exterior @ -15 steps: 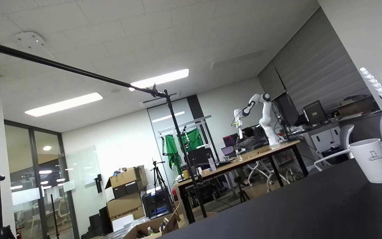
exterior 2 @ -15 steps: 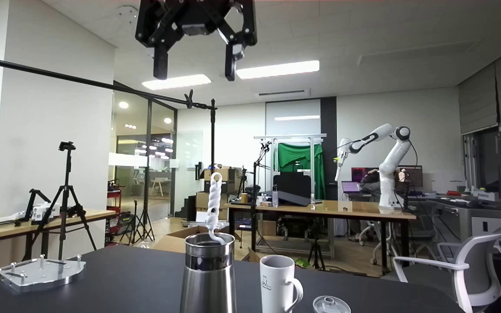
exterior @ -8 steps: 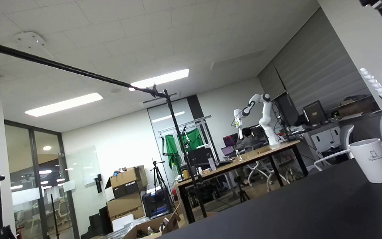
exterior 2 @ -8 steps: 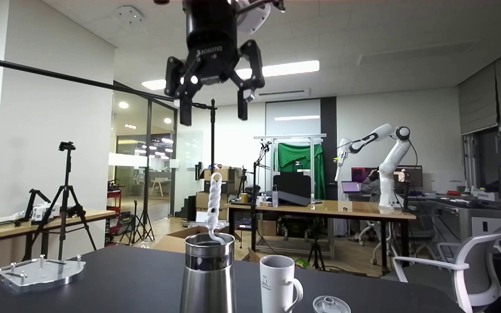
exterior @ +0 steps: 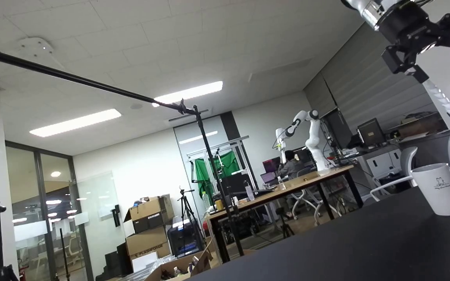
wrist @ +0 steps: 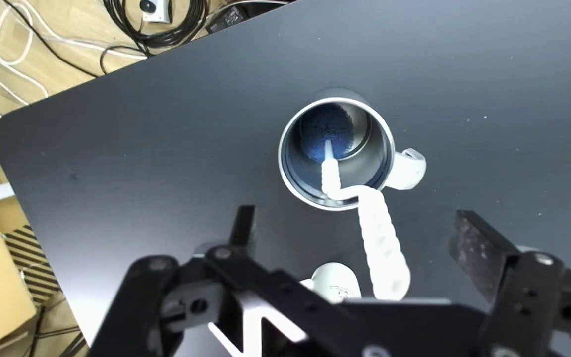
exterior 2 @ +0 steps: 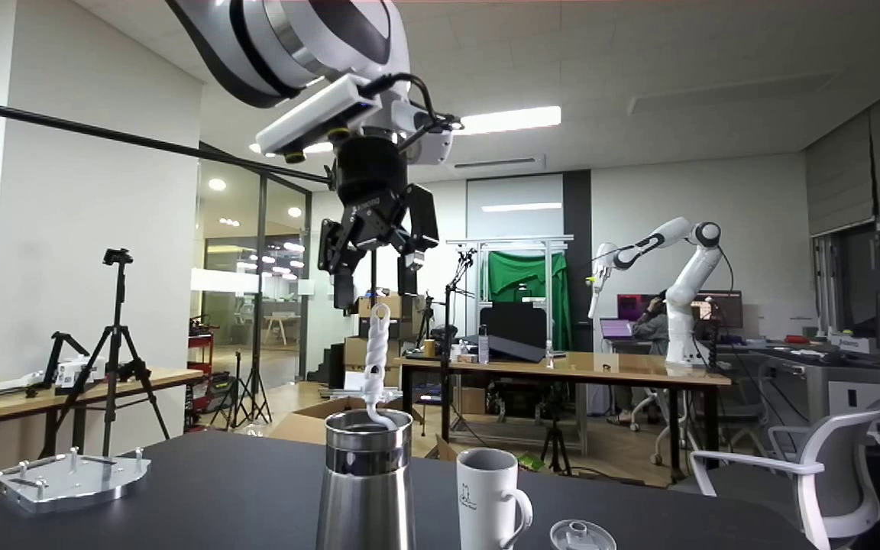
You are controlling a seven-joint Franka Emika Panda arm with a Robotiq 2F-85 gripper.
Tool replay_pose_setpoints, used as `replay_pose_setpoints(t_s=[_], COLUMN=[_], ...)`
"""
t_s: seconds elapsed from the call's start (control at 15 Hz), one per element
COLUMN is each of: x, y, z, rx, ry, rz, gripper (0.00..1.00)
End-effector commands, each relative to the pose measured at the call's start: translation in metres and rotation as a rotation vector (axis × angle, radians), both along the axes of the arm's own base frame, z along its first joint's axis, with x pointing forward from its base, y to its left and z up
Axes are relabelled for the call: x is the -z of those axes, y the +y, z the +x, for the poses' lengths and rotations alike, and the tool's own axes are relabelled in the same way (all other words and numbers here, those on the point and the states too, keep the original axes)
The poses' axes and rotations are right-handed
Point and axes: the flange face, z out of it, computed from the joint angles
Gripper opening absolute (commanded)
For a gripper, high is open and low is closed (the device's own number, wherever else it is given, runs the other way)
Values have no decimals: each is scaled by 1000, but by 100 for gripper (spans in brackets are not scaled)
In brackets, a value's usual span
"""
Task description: Move the brush inside the silver flask up and down
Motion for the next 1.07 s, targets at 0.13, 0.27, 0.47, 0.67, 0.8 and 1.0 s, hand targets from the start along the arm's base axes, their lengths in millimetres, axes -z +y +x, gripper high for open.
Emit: replay_pose_setpoints(t_s=[0.13, 0.27, 0.47, 0.67, 0.8, 1.0], x=[7, 11, 19, 25, 28, 33], y=[-7, -10, -15, -21, -24, -27], z=[30, 30, 29, 27, 27, 25], rx=[273, 341, 426, 490, 517, 528], ry=[62, 66, 66, 66, 57, 57], rz=[6, 22, 47, 74, 83, 68], gripper=[100, 100, 100, 100, 100, 74])
